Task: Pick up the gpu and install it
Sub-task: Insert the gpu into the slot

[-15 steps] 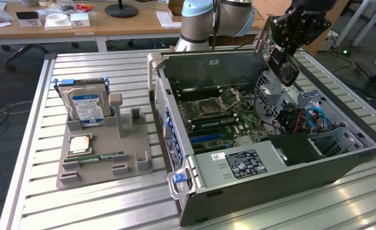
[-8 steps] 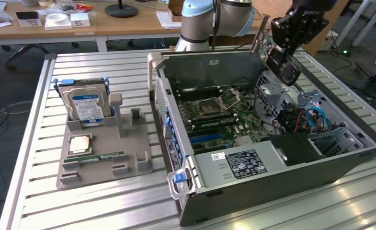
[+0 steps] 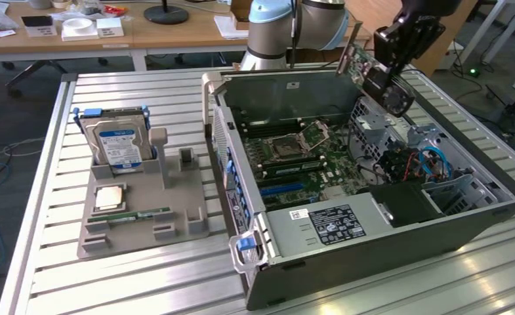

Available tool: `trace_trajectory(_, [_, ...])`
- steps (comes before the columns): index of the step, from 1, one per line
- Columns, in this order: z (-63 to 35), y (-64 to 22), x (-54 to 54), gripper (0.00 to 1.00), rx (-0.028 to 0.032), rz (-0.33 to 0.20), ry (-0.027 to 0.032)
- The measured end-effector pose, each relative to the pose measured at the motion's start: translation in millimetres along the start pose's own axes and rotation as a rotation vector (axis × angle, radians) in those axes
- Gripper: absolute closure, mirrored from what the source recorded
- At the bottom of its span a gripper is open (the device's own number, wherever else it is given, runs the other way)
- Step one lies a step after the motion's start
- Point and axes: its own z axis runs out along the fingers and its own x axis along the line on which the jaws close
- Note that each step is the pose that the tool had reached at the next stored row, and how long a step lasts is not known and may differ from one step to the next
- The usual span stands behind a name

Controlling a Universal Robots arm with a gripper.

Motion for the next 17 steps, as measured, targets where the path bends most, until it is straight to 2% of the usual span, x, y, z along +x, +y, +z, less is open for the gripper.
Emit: trace_trajectory(17, [1.5, -0.1, 0.0, 0.74, -0.0081, -0.309, 0.0178])
